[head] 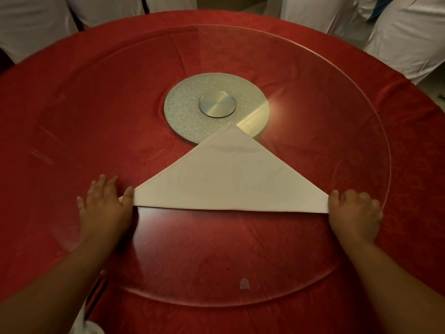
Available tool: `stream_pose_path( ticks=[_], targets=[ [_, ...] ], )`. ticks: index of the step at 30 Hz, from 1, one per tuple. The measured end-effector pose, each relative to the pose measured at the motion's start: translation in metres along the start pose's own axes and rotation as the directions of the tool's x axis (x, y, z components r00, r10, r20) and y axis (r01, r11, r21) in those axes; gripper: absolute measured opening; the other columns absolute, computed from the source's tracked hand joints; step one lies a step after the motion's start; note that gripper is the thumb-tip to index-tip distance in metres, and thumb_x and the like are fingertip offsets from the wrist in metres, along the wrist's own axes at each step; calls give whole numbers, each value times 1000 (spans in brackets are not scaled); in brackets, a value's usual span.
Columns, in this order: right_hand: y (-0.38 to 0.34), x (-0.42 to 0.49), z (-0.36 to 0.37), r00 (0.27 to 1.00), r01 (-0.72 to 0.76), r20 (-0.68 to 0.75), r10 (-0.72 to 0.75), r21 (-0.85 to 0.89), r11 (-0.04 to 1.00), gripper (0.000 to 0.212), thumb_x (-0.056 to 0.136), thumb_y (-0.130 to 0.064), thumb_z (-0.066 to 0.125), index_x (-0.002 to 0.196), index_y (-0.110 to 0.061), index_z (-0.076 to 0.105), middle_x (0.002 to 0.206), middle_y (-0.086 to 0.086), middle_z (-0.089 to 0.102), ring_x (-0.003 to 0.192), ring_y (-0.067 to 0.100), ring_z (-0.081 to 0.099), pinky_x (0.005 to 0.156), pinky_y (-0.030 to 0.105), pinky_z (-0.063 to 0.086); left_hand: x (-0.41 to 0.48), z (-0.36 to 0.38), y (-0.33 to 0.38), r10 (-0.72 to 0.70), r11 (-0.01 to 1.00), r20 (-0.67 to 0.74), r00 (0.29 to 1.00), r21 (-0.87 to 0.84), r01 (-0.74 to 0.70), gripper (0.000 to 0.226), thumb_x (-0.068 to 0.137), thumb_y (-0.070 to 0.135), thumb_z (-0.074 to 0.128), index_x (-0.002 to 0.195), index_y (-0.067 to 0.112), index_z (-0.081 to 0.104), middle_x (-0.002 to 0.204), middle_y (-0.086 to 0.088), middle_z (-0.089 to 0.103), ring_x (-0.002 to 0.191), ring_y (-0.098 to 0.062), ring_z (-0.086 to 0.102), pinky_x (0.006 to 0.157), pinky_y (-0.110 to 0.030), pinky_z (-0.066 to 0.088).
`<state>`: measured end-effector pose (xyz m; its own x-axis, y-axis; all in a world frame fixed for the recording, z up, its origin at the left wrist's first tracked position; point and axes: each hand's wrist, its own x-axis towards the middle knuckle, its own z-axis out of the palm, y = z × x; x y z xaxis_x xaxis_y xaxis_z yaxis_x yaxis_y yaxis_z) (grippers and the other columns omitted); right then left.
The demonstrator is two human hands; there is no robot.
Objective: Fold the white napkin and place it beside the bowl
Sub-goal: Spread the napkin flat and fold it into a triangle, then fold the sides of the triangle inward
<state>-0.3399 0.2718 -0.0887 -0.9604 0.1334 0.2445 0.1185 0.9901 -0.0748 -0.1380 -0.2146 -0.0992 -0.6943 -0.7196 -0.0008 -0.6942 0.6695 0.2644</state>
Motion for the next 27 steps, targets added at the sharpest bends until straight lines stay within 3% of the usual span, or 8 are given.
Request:
stream_pose_path(
  ticks=[4, 7, 10, 12, 14, 17, 22, 27],
  targets=[
    [-3, -3, -3, 999, -33, 12, 32, 24, 999, 47, 95, -40, 61, 83, 3, 71, 86, 30, 62, 84, 50, 56, 79, 53, 48, -1, 3, -1, -3, 1000, -9, 1000, -9, 3, 62, 103, 53, 38, 154, 17, 40, 168, -12, 26, 156, -30, 18, 124, -60, 9],
    [-9, -5, -9, 999, 24, 39, -26, 50, 998, 53, 95, -48, 57, 76, 0, 69, 79, 26, 63, 79, 46, 58, 77, 50, 46, -1, 3, -1, -3, 1000, -20, 1000, -23, 3, 63, 103, 54, 38, 154, 18, 41, 168, -11, 27, 156, -29, 18, 124, -60, 8],
    [-22, -12, -13, 996, -6, 89, -16, 243, 970, 50, 92, -57, 56, 69, -12, 55, 66, 11, 62, 64, 35, 58, 65, 40, 46, -3, 2, 0, -7, 999, -29, 1000, -33, 6, 62, 103, 53, 40, 153, 17, 42, 167, -11, 28, 156, -29, 18, 124, -60, 9],
    [-41, -21, -15, 991, -64, 130, 10, 416, 907, 34, 91, -46, 63, 78, -18, 50, 70, 0, 60, 64, 28, 56, 61, 35, 42, -4, 2, 1, -10, 999, -30, 1000, -40, 8, 62, 102, 53, 40, 153, 17, 42, 167, -11, 28, 156, -29, 19, 124, -59, 9],
    [-67, -31, -17, 990, -83, 142, 7, 539, 838, 15, 92, -25, 66, 95, -21, 52, 87, -2, 61, 77, 22, 56, 69, 32, 43, -6, 2, 1, -11, 999, -29, 1000, -43, 10, 63, 102, 54, 39, 153, 17, 42, 168, -11, 27, 156, -29, 18, 125, -58, 8],
    [-109, -48, -18, 988, -27, 136, -77, 631, 775, 29, 88, -7, 62, 114, -19, 56, 102, 0, 61, 91, 19, 58, 79, 34, 49, -9, 3, 1, -11, 998, -38, 999, -60, 9, 65, 101, 56, 38, 153, 17, 42, 167, -11, 28, 156, -29, 19, 125, -58, 8],
    [-174, -79, -24, 954, 167, 82, -289, 653, 738, 36, 85, 5, 57, 114, -15, 59, 95, 3, 59, 93, 23, 57, 84, 41, 51, -11, 8, -2, -2, 990, -63, 998, -139, -7, 66, 98, 58, 41, 148, 16, 48, 164, -11, 36, 154, -29, 25, 124, -57, 10],
    [-234, -111, -28, 874, 323, 38, -484, 700, 637, 32, 87, 4, 57, 113, -14, 62, 102, 2, 61, 97, 19, 57, 86, 38, 53, -15, 3, -13, -52, 911, -96, 994, -412, 7, 42, 92, 54, 51, 112, 21, 67, 150, -7, 55, 146, -26, 39, 127, -49, 14]
  ],
)
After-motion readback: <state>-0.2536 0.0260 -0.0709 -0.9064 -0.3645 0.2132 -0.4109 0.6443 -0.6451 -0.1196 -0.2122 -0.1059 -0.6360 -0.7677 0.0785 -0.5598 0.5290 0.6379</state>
